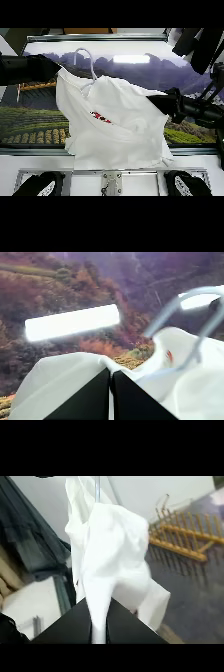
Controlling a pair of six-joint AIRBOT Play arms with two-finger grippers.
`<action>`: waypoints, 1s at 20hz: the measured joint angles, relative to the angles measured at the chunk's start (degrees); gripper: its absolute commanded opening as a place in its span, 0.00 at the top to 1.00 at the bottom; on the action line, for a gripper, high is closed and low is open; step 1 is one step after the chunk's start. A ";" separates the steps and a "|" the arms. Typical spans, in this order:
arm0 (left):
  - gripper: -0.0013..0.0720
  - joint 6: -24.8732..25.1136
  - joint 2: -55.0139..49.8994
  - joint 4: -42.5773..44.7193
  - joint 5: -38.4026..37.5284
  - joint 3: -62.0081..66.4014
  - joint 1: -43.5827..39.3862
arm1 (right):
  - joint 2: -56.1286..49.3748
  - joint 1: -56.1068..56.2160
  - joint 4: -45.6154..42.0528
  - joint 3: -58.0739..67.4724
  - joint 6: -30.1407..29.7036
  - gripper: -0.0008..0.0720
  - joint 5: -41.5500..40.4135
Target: Fold the clothes and pants, and hang the long-sleeved shirts on hangers.
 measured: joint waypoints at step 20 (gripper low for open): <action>0.18 -2.56 0.63 5.27 -5.75 6.60 -10.60 | -7.06 10.38 16.55 -2.62 -12.26 0.97 -4.79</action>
